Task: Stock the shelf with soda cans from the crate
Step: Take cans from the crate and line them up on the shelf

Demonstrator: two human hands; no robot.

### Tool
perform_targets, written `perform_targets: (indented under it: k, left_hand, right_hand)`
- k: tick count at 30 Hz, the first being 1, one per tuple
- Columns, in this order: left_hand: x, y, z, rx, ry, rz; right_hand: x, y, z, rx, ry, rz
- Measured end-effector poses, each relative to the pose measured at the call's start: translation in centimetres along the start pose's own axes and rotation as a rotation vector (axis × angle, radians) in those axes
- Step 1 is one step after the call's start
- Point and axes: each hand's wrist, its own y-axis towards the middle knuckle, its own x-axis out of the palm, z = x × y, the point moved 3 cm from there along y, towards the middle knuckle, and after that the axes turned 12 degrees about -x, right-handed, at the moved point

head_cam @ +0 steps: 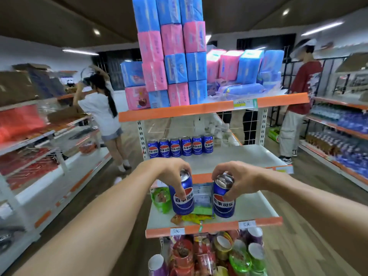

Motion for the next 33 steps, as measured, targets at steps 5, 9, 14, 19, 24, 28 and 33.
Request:
perform_targets:
  k: [5,9,14,19,24,28,33]
  left_hand:
    - [0.0,2.4,-1.0,0.047,0.015,0.001]
    - [1.1,3.6,-1.0,0.060,-0.010,0.009]
    - [2.2,5.8,-1.9,0.082,-0.057,0.009]
    - [1.4,10.6,-4.1,0.131,-0.029,-0.008]
    - [-1.3,17.4,-5.9,0.240,0.037,-0.010]
    - [-3.9,21.4,-6.3,0.326,0.067,0.005]
    - [-5.5,24.5,-6.3,0.392,0.066,0.027]
  right_hand:
    - [0.7,1.4,1.1,0.079,0.072,0.046]
    - [1.5,2.0,2.0,0.112,0.037,0.035]
    - [1.9,3.1,3.3,0.161,-0.013,0.013]
    - [1.7,7.4,5.4,0.197,-0.035,0.009]
    - [1.0,13.5,7.3,0.254,-0.003,0.086]
    - [0.2,17.2,8.3,0.307,0.006,0.154]
    - [-0.6,19.5,9.4,0.394,-0.038,0.177]
